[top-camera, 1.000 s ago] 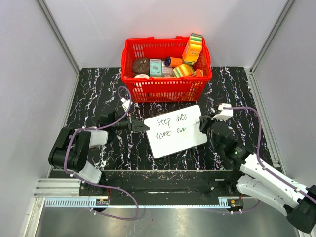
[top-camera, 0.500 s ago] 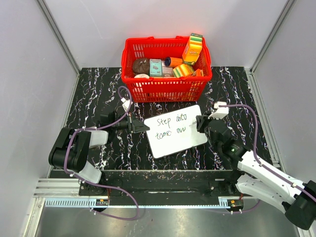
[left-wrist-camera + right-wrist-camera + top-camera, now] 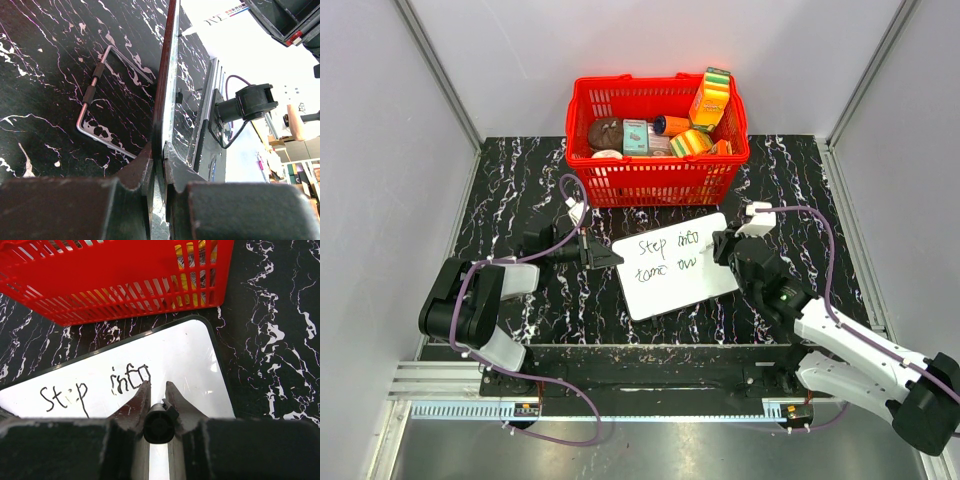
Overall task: Write a sentence on the whiteboard
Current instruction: Write on the whiteboard with the whiteboard.
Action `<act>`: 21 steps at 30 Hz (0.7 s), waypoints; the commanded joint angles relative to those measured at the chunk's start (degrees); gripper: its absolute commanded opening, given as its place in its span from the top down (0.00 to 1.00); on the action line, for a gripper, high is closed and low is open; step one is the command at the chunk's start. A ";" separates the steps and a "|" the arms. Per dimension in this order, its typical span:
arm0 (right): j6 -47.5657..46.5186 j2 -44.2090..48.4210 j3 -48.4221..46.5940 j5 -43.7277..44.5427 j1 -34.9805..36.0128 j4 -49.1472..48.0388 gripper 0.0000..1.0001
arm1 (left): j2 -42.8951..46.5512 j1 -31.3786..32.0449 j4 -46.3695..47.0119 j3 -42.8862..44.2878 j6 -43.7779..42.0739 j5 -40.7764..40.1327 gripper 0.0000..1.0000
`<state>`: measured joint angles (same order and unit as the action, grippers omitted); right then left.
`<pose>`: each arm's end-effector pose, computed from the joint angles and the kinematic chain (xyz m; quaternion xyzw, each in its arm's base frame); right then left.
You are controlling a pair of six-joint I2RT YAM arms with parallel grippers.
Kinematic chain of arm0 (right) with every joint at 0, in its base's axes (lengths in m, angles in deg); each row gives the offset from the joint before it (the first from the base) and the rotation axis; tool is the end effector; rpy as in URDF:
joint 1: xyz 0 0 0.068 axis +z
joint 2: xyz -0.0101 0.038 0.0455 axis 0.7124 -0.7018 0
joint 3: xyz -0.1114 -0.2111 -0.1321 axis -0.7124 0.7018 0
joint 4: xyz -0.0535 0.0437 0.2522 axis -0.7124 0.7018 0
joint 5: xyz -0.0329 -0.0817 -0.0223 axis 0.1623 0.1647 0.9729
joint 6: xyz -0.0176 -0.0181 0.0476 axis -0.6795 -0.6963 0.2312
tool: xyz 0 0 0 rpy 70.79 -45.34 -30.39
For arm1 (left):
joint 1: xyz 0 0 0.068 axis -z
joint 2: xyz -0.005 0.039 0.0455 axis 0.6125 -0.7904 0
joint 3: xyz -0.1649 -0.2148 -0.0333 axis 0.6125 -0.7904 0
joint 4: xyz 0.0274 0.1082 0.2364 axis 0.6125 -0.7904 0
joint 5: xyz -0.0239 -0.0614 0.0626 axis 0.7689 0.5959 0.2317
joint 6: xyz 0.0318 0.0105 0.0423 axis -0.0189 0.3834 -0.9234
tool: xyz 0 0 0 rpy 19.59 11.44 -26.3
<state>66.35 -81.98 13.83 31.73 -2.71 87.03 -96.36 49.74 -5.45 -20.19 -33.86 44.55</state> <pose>0.1662 0.1278 0.2732 0.0340 0.7856 0.1301 0.6040 0.2610 -0.0878 0.1643 0.1640 0.7388 -0.5853 0.2910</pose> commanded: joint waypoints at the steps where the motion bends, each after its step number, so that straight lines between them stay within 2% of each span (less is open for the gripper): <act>1: 0.42 0.99 -0.79 0.97 -0.36 -2.13 1.00 | -1.32 1.13 -0.62 0.60 -5.01 -1.19 1.00; 21: 2.62 2.48 1.94 -0.52 -0.44 1.56 1.00 | -1.23 1.22 -0.89 0.60 -5.10 -1.37 1.00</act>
<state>67.58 -80.74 14.85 31.66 -2.73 88.28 -96.36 49.83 -5.47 -20.11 -33.90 44.55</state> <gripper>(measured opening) 0.186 0.122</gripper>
